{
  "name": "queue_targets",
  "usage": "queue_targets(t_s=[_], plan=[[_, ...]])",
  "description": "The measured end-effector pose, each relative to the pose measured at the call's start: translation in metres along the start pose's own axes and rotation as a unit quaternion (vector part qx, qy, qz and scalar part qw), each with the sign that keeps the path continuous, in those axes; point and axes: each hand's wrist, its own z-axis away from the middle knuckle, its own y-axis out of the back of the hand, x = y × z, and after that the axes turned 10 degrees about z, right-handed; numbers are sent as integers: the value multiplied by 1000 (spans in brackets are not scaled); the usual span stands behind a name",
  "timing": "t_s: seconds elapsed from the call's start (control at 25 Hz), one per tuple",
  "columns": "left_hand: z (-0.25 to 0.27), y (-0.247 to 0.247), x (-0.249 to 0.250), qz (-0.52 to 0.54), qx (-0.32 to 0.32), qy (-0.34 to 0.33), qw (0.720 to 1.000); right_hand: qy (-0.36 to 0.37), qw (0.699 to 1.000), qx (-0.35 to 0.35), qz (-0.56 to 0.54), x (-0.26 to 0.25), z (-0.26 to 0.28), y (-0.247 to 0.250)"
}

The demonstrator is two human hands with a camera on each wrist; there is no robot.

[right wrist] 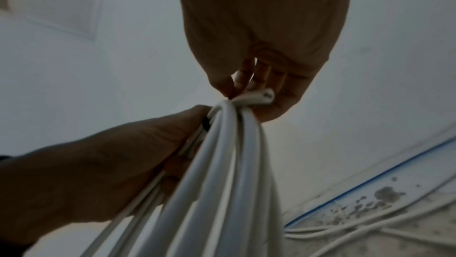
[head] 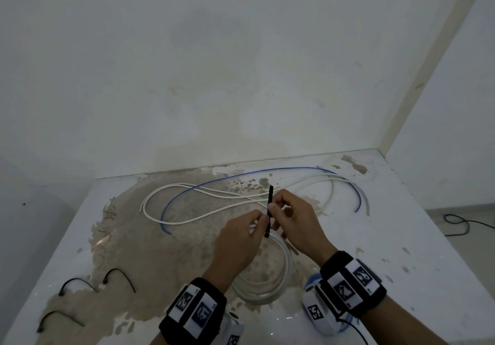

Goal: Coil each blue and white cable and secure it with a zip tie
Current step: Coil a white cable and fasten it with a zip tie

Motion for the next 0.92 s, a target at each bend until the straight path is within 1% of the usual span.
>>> queue_targets(t_s=[0.12,0.2,0.32,0.4,0.48,0.56,0.6,0.64,0.72,0.76,0.8,0.84,0.92], plan=[[-2,-3,4,13,-21,4,1000,-6,1000,7,22,6,2,5],[-5,-5,8,33,-55,14,998,-25,1000,17,9,11,6,8],[-10,-7,15,65,-102,11,993,-56,998,30,-23,13,7,16],[-14,-9,19,80,-123,22,989,-49,998,43,-25,13,8,21],[-16,-12,22,71,-152,26,985,-41,998,49,-23,14,11,25],[-18,-14,24,56,-180,26,982,-55,997,45,-33,17,15,30],[-20,-16,22,51,-188,31,980,-71,996,33,-43,18,16,35],[-22,-17,19,46,-191,36,980,-90,995,7,-50,20,18,42],[-28,-21,13,44,-183,43,981,-109,990,-85,-29,24,25,54],[-31,-24,10,51,-174,49,982,-106,985,-135,-13,26,30,58],[-32,-27,9,63,-166,57,982,-98,980,-170,-6,30,36,60],[-31,-29,9,80,-158,71,982,-94,978,-184,-9,34,40,61],[-23,-36,9,127,-136,113,976,-103,981,-165,-22,46,47,64]])
